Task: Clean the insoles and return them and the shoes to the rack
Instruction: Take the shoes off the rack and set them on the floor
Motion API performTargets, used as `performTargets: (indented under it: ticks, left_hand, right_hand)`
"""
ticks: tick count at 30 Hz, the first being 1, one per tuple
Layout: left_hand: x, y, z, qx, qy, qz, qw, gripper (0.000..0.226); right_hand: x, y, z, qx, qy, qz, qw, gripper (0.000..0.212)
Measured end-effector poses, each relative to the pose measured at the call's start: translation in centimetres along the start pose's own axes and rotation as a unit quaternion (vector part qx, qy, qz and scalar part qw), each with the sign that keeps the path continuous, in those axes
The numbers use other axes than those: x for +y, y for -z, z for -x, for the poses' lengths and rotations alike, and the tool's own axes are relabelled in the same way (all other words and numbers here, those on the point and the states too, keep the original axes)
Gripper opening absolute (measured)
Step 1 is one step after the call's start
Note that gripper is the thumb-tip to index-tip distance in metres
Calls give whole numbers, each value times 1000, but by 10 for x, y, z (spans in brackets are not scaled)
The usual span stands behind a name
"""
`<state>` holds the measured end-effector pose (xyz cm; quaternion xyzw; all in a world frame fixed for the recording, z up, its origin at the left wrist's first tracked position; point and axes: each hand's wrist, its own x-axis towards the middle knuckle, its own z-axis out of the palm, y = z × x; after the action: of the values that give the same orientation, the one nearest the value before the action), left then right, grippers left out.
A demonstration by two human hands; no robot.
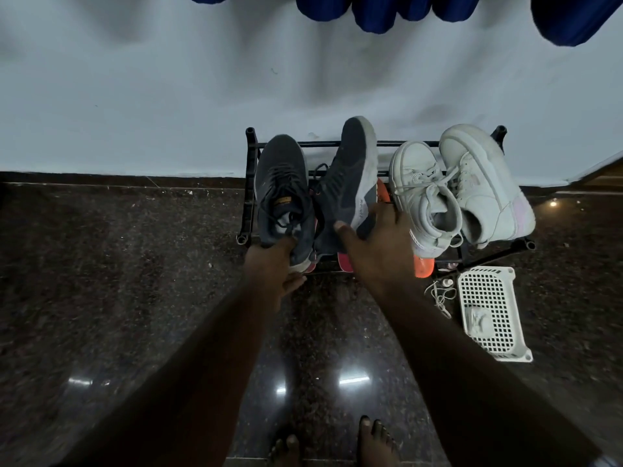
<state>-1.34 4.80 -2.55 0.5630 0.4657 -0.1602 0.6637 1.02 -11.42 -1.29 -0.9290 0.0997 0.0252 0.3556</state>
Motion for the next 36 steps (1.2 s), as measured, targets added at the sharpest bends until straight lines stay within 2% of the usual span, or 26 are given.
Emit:
performTargets:
  ticks: [3, 7, 12, 15, 17, 19, 21, 28, 31, 34, 36]
  left_hand:
    - [2, 1, 1, 1, -25, 16, 1000, 27]
    - [3, 5, 3, -2, -31, 31, 999, 28]
    - [-5, 11, 9, -1, -49, 55, 997, 27]
    - [-16, 14, 14, -9, -64, 59, 996, 25]
    - [-21, 15, 17, -10, -70, 68, 995, 19]
    - [-23, 14, 21, -8, -71, 85, 994, 19]
    - [-25, 15, 24, -9, -73, 99, 992, 25]
    - [-50, 23, 60, -9, -131, 113, 985, 27]
    - [-91, 41, 79, -7, -184, 80, 980, 30]
    - [-140, 60, 96, 25, -164, 66, 984, 38]
    - [-181, 73, 101, 60, -164, 5, 985, 39]
  right_hand:
    - [-18, -9, -11, -16, 26, 90, 995, 78]
    - [-19, -12, -27, -14, 5, 186, 983, 104]
    - [-11, -1, -37, -21, -12, 225, 974, 107]
    - [-7, 4, -41, -32, -48, 185, 981, 94]
    - [-9, 8, -42, -39, -40, 193, 980, 76]
    - [-11, 14, -43, -19, -31, 200, 979, 53]
    - [-8, 20, -41, 13, -41, 177, 983, 41]
    - [26, 21, 31, 67, -23, 40, 997, 27]
    - [42, 20, 92, 78, -24, -41, 996, 25]
    - [67, 13, 152, 62, -64, -72, 993, 18]
    - [89, 0, 188, 39, -108, -76, 990, 21]
